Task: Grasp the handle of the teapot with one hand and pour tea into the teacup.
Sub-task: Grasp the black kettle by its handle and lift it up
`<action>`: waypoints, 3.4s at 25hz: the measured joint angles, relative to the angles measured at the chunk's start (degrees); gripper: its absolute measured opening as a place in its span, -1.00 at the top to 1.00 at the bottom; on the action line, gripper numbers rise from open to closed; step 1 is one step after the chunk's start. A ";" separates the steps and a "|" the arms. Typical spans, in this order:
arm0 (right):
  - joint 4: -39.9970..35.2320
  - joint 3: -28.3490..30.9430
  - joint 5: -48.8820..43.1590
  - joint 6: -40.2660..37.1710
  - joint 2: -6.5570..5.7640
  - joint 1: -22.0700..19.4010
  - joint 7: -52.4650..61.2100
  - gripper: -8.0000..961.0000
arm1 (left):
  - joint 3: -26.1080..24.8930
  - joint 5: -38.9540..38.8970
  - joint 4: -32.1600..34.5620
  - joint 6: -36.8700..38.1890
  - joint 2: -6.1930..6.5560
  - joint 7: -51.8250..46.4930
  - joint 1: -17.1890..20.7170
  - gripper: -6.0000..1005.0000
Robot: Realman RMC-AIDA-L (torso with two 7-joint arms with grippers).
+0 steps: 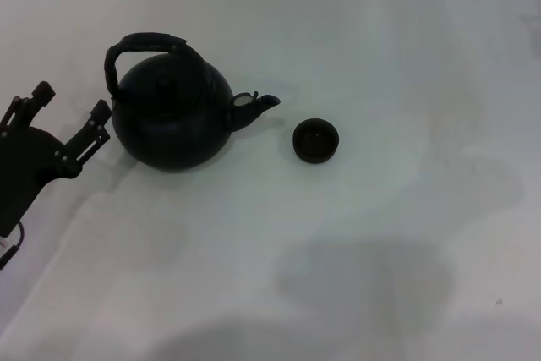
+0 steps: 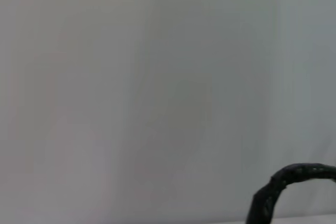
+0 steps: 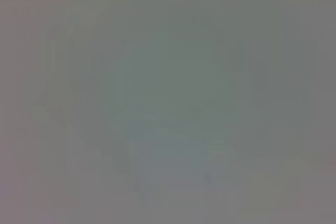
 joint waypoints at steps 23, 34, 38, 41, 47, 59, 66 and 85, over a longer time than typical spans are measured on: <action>0.26 0.21 -0.01 -0.11 0.08 -1.05 0.22 -0.48 | -0.42 0.27 0.05 -8.91 -0.11 0.31 -6.82 -0.74; 0.28 0.33 0.00 0.03 0.08 -0.69 0.25 -0.47 | -0.55 0.05 0.04 -9.76 0.08 0.36 -8.54 -0.73; 0.28 0.33 -0.01 0.04 0.00 -0.64 0.25 -0.47 | -0.63 -0.01 0.04 -9.76 0.08 0.36 -8.64 -0.71; 0.27 0.33 0.00 0.11 -0.04 -0.59 0.26 -0.47 | -0.64 -0.06 0.04 -9.76 0.08 0.40 -8.76 -0.70; 0.26 0.23 -0.01 0.47 -0.06 -0.58 0.26 -0.47 | -0.64 -0.19 0.08 -10.15 -0.14 2.04 -8.70 -0.42; 0.28 -0.01 0.00 0.48 -0.06 -0.89 0.25 -0.47 | -0.73 -0.59 0.59 -10.35 -0.23 2.26 -8.79 0.19; 0.28 -0.22 0.00 0.47 -0.06 -0.94 0.25 -0.47 | -0.72 -0.65 0.59 -10.25 -0.19 2.28 -8.88 0.73; 0.28 0.04 -0.01 0.31 -0.05 -1.20 0.25 -0.47 | -0.80 -8.51 -0.27 -9.04 1.26 3.91 -16.23 0.77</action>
